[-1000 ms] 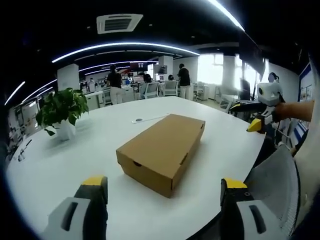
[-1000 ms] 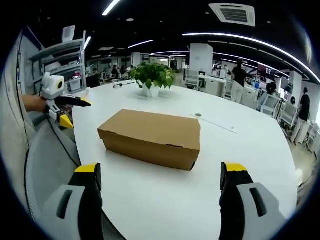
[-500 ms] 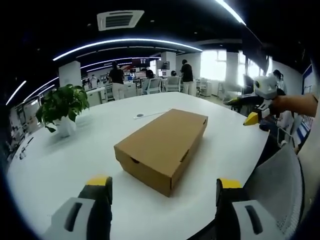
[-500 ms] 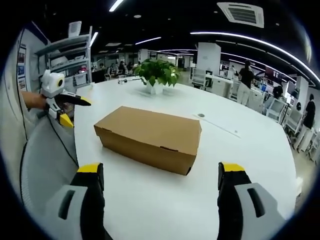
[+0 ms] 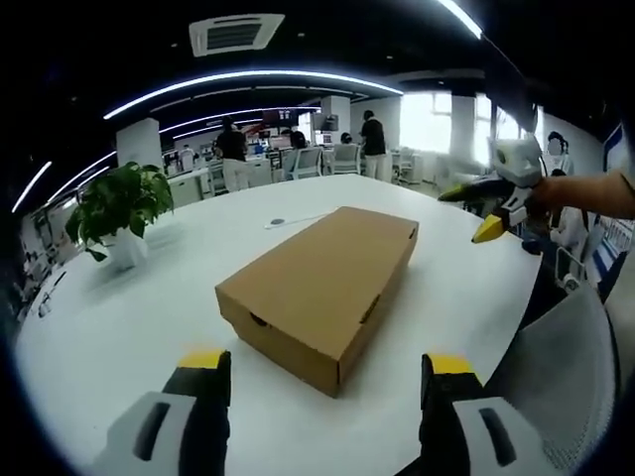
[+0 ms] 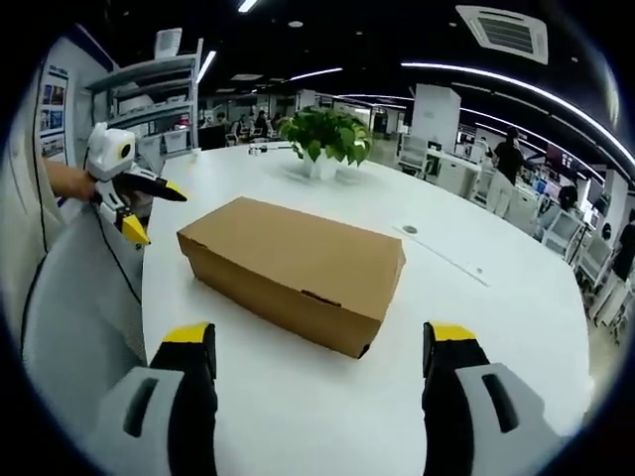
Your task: Operate the shoe box by opening the lid, removing the specified soft item, and placing it in the target area until the item is outside and the box remains undamaged.
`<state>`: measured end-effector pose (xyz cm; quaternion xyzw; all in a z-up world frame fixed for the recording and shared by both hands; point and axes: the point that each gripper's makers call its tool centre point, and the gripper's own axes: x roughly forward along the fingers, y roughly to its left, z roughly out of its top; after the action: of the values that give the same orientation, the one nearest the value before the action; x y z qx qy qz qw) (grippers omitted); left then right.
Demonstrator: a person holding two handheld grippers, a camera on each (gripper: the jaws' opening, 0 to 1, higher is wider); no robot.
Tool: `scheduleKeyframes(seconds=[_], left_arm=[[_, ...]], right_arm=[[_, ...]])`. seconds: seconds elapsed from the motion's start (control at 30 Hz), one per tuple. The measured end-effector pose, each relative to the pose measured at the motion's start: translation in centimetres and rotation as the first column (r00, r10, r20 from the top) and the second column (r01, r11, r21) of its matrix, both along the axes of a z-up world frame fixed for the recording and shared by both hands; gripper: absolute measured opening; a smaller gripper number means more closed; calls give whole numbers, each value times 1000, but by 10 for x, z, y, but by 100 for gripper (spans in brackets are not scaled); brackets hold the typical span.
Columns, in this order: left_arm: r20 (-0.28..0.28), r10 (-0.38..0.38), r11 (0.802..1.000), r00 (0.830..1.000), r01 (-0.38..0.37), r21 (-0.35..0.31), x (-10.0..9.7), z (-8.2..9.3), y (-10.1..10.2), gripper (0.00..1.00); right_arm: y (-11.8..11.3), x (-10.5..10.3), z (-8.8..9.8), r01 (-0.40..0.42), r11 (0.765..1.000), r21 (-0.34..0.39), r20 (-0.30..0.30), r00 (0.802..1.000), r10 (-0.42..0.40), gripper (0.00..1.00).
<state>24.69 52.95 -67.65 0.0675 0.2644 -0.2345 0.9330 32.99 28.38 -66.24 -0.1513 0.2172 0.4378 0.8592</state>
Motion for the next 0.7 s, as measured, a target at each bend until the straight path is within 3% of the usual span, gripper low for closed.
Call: scheduleKeyframes(seconds=[0.33,0.7], left_arm=[[-15,41,999,999,-42,-11,9,-10,-6,69],[-19,131,991,991,-131,3,18,-20,-5,65]], right_arm=[[7,23,-11,-68,997,-41,4,998,68,71],[14,44,-31,-147,984,-102,-32,989,145,59]])
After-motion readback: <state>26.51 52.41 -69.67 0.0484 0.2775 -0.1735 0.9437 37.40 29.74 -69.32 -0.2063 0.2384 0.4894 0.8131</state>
